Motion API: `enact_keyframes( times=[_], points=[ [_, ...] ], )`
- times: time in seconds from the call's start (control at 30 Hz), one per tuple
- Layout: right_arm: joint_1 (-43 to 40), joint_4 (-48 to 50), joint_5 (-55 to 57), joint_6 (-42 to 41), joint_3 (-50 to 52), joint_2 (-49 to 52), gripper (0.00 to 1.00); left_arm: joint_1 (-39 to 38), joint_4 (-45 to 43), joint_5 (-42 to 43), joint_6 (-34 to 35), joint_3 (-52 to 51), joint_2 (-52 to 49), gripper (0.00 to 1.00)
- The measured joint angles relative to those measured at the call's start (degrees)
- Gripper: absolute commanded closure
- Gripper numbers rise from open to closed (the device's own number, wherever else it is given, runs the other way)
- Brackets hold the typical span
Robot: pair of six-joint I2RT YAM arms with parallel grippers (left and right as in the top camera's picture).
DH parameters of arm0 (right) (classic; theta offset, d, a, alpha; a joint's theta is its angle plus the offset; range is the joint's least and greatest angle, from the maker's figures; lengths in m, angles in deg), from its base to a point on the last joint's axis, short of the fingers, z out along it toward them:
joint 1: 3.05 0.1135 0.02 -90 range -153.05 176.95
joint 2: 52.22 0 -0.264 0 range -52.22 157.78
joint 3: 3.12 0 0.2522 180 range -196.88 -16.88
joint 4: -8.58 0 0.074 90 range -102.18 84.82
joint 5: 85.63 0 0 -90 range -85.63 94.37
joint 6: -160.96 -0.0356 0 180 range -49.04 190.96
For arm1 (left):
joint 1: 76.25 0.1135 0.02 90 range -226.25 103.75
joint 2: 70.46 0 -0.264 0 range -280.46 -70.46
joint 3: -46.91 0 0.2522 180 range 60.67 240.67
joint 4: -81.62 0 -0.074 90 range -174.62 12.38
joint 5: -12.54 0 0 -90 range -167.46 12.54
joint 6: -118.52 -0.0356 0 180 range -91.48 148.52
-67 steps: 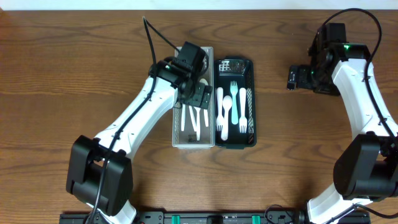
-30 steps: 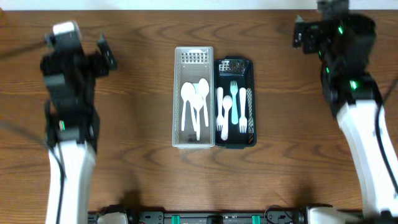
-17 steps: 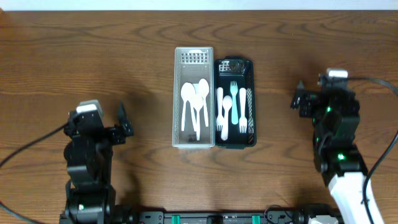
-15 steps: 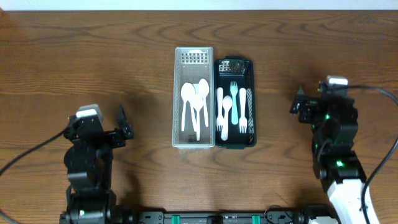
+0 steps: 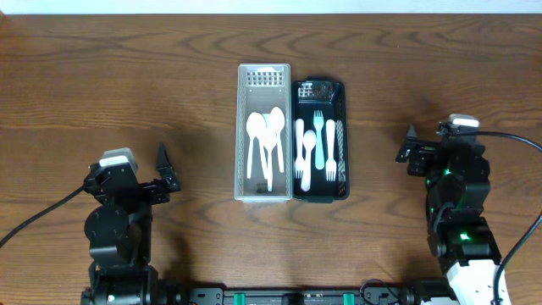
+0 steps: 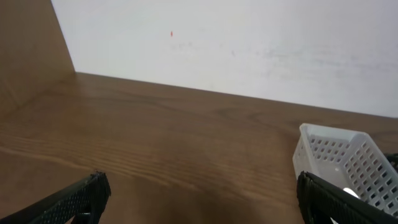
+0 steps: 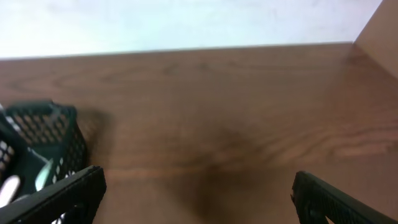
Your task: Pack container
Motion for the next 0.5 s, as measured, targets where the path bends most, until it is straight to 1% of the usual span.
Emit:
enact_keyframes(
  times=[0.5],
  points=[
    [0.00, -17.49, 0.00, 0.00, 0.04, 2.71, 0.01, 0.00, 0.00, 0.00, 0.00, 0.00, -0.13, 0.02]
  ],
)
